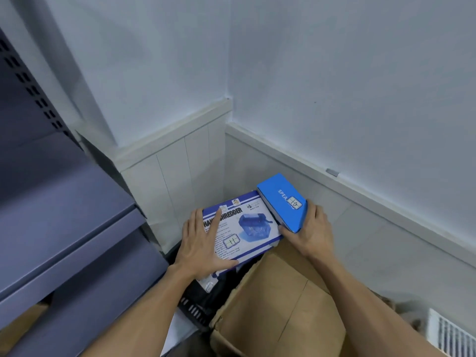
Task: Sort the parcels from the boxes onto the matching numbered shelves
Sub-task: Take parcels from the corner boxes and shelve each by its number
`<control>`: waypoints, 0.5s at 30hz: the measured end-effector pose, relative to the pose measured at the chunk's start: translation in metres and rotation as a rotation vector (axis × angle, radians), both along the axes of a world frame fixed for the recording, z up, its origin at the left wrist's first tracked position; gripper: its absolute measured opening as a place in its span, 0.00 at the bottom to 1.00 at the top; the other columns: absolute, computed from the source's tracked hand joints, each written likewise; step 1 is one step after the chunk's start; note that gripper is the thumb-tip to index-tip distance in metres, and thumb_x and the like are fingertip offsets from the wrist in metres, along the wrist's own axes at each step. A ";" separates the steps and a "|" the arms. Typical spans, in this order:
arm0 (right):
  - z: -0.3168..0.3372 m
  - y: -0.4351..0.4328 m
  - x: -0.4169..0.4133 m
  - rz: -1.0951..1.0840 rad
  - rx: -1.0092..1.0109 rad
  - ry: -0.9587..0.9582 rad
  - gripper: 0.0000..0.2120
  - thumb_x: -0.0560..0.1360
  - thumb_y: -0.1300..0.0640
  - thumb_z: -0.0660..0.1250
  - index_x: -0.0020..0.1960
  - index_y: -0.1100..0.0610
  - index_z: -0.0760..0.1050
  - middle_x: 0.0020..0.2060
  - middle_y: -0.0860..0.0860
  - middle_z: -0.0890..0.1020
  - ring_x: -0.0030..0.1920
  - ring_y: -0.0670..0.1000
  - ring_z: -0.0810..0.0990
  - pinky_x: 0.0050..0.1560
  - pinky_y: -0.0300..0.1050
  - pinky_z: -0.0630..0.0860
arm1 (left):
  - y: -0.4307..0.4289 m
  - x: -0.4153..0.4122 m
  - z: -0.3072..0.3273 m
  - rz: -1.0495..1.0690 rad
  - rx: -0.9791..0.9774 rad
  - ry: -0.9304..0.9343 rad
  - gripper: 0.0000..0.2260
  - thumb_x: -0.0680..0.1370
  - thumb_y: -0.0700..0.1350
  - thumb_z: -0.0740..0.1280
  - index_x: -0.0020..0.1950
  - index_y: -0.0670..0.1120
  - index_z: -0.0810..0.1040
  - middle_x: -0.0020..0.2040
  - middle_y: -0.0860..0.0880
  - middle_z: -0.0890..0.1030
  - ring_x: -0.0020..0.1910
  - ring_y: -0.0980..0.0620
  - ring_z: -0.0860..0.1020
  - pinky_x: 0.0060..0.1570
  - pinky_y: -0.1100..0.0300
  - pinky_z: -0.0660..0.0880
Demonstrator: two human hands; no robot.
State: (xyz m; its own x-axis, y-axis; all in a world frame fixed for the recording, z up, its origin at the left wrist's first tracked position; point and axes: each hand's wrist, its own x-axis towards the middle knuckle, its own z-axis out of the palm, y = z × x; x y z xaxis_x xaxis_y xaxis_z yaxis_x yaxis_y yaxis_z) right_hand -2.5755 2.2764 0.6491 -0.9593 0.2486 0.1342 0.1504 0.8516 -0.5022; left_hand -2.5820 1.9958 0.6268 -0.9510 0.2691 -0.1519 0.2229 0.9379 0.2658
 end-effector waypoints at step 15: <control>0.051 -0.010 0.081 0.068 -0.040 0.107 0.44 0.67 0.37 0.76 0.74 0.56 0.62 0.62 0.52 0.72 0.60 0.49 0.71 0.51 0.42 0.72 | -0.010 0.090 0.047 0.037 -0.024 0.115 0.61 0.56 0.82 0.51 0.79 0.54 0.31 0.79 0.40 0.36 0.78 0.39 0.35 0.76 0.44 0.39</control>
